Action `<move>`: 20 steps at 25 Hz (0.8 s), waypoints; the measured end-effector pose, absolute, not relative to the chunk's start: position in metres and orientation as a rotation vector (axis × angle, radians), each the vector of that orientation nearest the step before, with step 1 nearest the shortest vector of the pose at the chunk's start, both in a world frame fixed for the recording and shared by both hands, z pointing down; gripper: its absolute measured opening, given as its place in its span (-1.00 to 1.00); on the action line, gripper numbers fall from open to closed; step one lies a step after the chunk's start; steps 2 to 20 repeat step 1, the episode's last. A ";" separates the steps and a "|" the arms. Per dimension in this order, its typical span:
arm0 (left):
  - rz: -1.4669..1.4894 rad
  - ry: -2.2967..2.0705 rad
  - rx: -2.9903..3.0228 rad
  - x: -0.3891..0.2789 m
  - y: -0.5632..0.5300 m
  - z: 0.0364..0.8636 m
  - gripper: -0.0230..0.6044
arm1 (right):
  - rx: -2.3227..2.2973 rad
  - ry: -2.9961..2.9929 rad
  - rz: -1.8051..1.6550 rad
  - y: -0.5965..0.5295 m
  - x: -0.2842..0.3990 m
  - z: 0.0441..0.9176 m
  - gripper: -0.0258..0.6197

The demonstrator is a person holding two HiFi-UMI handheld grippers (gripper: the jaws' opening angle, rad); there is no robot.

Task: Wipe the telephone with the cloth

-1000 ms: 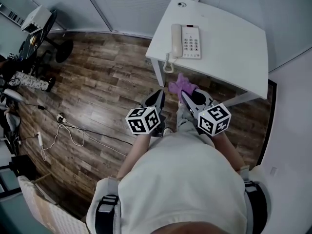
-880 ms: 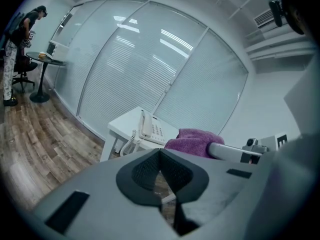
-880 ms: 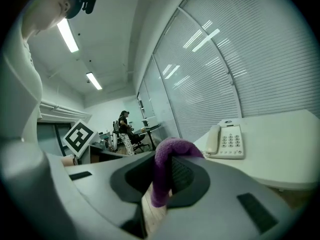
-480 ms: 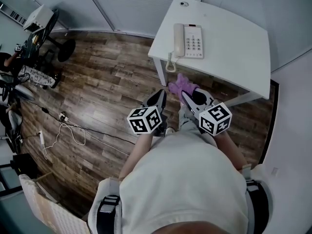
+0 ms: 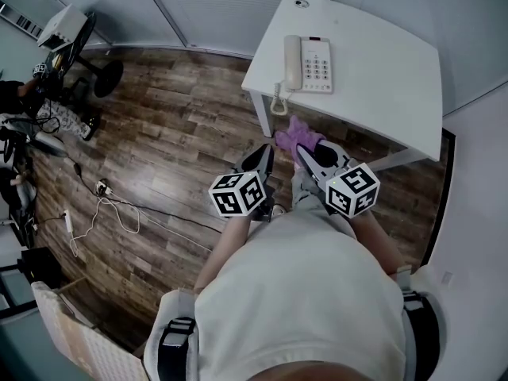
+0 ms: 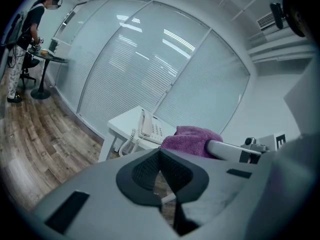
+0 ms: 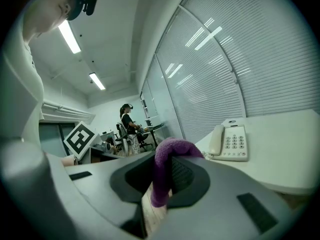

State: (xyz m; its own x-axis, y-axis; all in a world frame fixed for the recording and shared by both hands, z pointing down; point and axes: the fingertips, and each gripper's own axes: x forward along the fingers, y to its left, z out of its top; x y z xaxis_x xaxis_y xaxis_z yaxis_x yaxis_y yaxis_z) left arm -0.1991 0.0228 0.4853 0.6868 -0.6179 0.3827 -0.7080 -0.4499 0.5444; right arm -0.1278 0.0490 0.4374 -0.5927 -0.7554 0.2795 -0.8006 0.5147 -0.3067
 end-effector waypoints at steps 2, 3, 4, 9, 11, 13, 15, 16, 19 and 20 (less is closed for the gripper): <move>0.165 -1.011 2.198 -0.199 0.022 0.485 -0.86 | 1.359 -2.637 0.621 0.048 -0.128 0.437 -0.71; 0.165 -1.011 2.198 -0.199 0.022 0.485 -0.86 | 1.359 -2.637 0.621 0.048 -0.128 0.437 -0.71; 0.165 -1.011 2.198 -0.199 0.022 0.485 -0.86 | 1.359 -2.637 0.621 0.048 -0.128 0.437 -0.71; 0.165 -1.011 2.198 -0.199 0.022 0.485 -0.86 | 1.359 -2.637 0.621 0.048 -0.128 0.437 -0.71; 0.165 -1.011 2.198 -0.199 0.022 0.485 -0.86 | 1.359 -2.637 0.621 0.048 -0.128 0.437 -0.71; 0.165 -1.011 2.198 -0.199 0.022 0.485 -0.86 | 1.359 -2.637 0.621 0.048 -0.128 0.437 -0.71; 0.165 -1.011 2.198 -0.199 0.022 0.485 -0.86 | 1.359 -2.637 0.621 0.048 -0.128 0.437 -0.71; 0.165 -1.011 2.198 -0.199 0.022 0.485 -0.86 | 1.359 -2.637 0.621 0.048 -0.128 0.437 -0.71; 0.165 -1.011 2.198 -0.199 0.022 0.485 -0.86 | 1.359 -2.637 0.621 0.048 -0.128 0.437 -0.71; 0.165 -1.011 2.198 -0.199 0.022 0.485 -0.86 | 1.359 -2.637 0.621 0.048 -0.128 0.437 -0.71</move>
